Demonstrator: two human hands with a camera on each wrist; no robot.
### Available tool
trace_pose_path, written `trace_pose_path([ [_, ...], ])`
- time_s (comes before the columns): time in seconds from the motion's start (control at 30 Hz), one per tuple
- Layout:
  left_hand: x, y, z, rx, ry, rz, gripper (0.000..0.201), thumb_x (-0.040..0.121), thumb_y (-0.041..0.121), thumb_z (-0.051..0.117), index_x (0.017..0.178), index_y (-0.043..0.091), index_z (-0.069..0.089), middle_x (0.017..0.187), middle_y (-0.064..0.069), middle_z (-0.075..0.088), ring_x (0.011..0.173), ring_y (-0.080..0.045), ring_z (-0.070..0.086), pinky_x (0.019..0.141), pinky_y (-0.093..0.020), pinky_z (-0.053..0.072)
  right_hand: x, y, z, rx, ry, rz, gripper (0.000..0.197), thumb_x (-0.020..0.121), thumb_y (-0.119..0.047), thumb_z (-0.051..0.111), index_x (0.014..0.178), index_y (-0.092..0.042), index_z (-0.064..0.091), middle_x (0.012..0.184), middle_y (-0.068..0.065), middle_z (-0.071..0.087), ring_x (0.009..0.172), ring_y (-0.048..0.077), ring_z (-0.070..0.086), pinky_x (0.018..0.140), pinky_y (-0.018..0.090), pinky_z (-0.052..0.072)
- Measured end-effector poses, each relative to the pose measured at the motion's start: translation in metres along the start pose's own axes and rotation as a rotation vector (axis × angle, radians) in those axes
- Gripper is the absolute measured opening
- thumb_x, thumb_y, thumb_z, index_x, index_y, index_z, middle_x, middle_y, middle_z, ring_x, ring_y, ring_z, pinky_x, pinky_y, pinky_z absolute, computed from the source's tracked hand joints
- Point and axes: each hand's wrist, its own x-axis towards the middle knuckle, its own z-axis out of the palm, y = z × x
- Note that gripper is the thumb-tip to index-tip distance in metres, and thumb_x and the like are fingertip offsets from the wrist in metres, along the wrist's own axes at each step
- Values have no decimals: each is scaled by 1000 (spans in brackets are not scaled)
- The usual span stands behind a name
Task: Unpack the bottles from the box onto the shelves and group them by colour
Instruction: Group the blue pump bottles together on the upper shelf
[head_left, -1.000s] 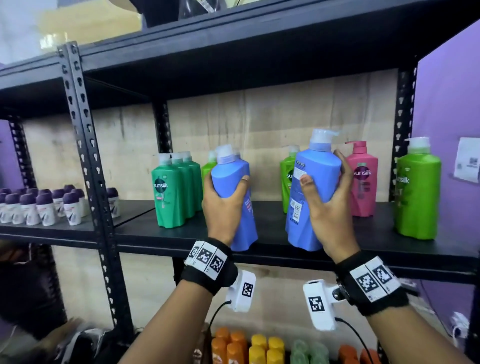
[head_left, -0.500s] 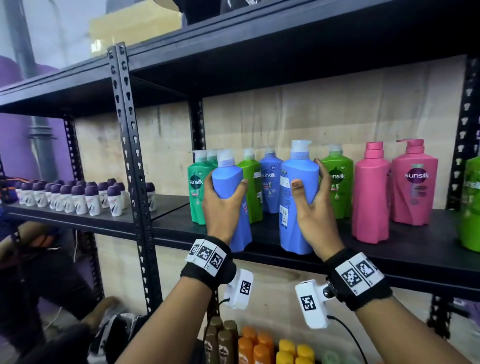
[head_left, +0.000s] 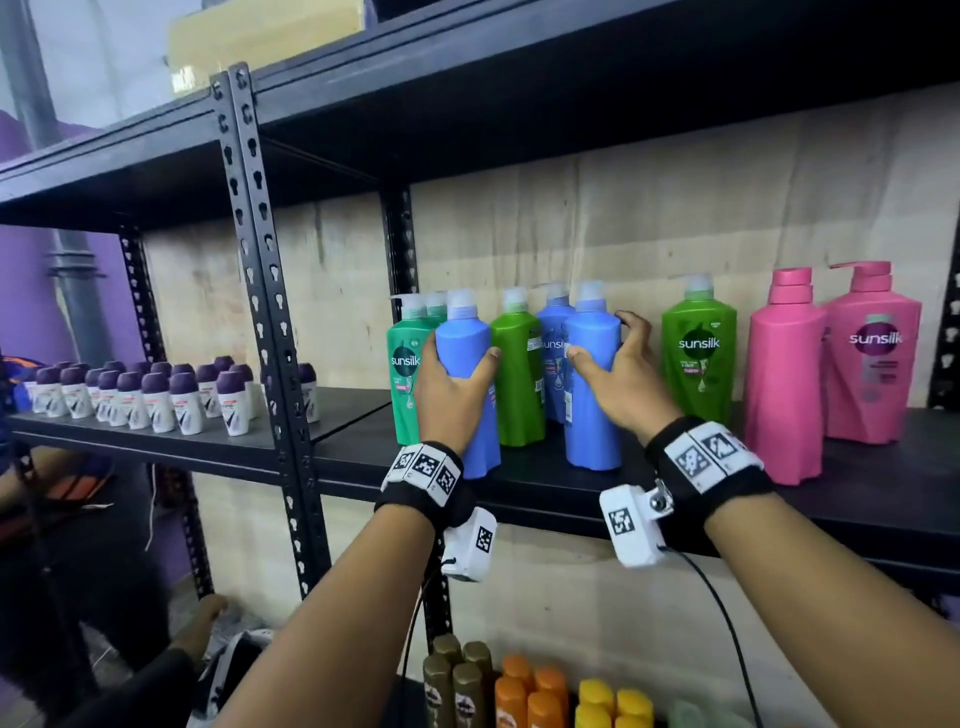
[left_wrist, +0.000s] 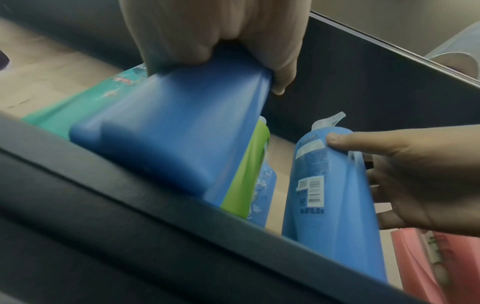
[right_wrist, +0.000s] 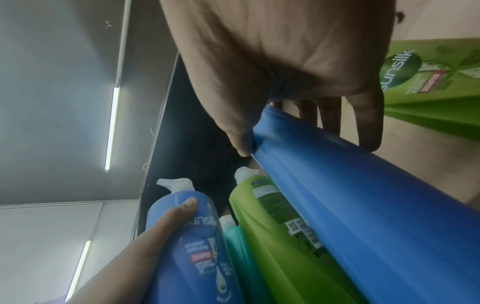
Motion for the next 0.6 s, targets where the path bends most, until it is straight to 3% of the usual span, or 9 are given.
trace_pose_path([
  [0.1, 4, -5, 0, 0, -8, 0, 40, 85, 38, 78, 115, 35, 52, 107, 7, 66, 91, -13, 62, 80, -24, 45, 19, 0, 2, -89, -90, 86, 77, 95, -42, 66, 149, -15, 19, 144, 16, 48, 126, 36, 53, 108, 45, 43],
  [0.2, 6, -8, 1, -3, -21, 0, 41, 86, 38, 77, 117, 34, 51, 110, 5, 66, 94, -14, 63, 82, -25, 47, 33, -2, 4, -191, -143, 123, 76, 97, -43, 62, 147, -12, 15, 141, 15, 52, 120, 36, 59, 102, 42, 47],
  [0.33, 8, -11, 1, -1, -35, 4, 42, 86, 38, 77, 119, 32, 51, 109, 7, 65, 86, 3, 60, 71, -4, 40, 42, -5, 6, -240, -156, 162, 76, 97, -43, 62, 146, -10, 16, 136, 17, 55, 117, 34, 60, 89, 33, 45],
  [0.37, 8, -12, 1, -2, -34, 4, 43, 86, 38, 77, 120, 31, 52, 109, 7, 64, 84, -1, 60, 69, -1, 38, 43, -5, 6, -245, -154, 168, 76, 96, -43, 63, 146, -10, 17, 138, 17, 54, 118, 34, 59, 91, 34, 46],
  [0.47, 8, -14, 1, -5, -20, 4, 51, 87, 39, 77, 129, 22, 54, 110, 6, 64, 90, -12, 60, 72, -10, 40, 42, -8, 3, -257, -154, 182, 76, 94, -44, 66, 147, -12, 22, 143, 17, 48, 122, 33, 56, 101, 39, 48],
  [0.6, 7, -17, 2, -8, -17, -5, 58, 87, 41, 76, 136, 20, 52, 110, 8, 64, 89, -11, 58, 73, -13, 38, 35, -16, -3, -362, -110, 159, 72, 93, -39, 67, 149, -10, 33, 144, 18, 39, 126, 36, 52, 104, 37, 43],
])
